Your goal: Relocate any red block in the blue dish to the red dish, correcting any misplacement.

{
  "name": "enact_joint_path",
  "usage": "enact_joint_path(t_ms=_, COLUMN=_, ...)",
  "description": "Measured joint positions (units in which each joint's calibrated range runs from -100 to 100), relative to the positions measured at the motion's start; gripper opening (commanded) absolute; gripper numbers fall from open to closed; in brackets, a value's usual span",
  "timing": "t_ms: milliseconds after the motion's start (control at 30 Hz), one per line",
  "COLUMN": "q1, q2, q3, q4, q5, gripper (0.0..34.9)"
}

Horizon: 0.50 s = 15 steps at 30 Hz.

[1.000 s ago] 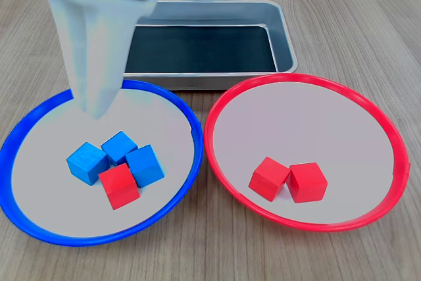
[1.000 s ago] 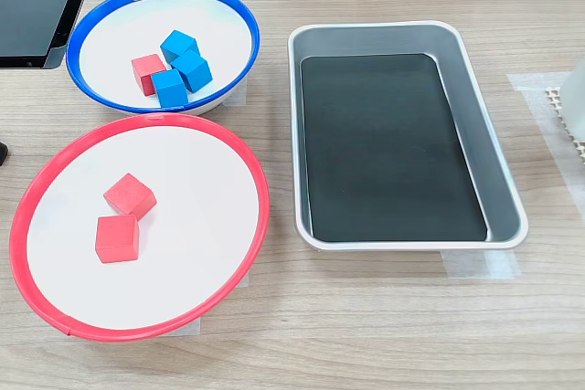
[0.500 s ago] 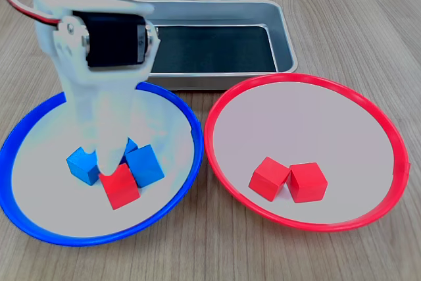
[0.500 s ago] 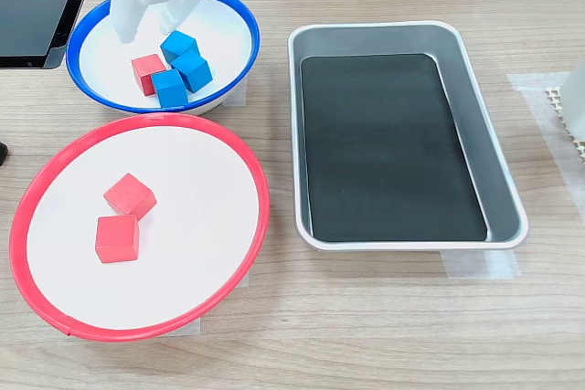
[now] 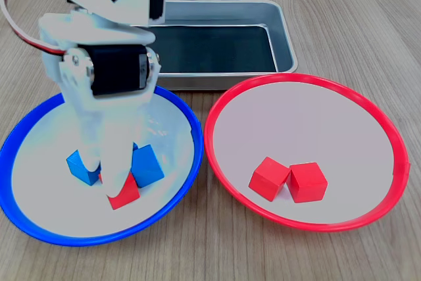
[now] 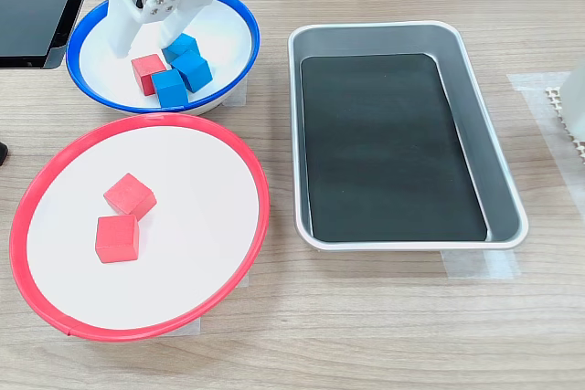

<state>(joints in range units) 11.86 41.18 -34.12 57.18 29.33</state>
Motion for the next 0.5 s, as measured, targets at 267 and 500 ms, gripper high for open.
enact_joint_path(t_ms=267, q1=-1.15, q2=1.28, q3=0.0, q4=0.0, q5=0.05, gripper=12.6)
enact_joint_path(t_ms=500, q1=-1.5, q2=1.71, q3=0.0, q4=-0.65, q5=0.05, gripper=12.2)
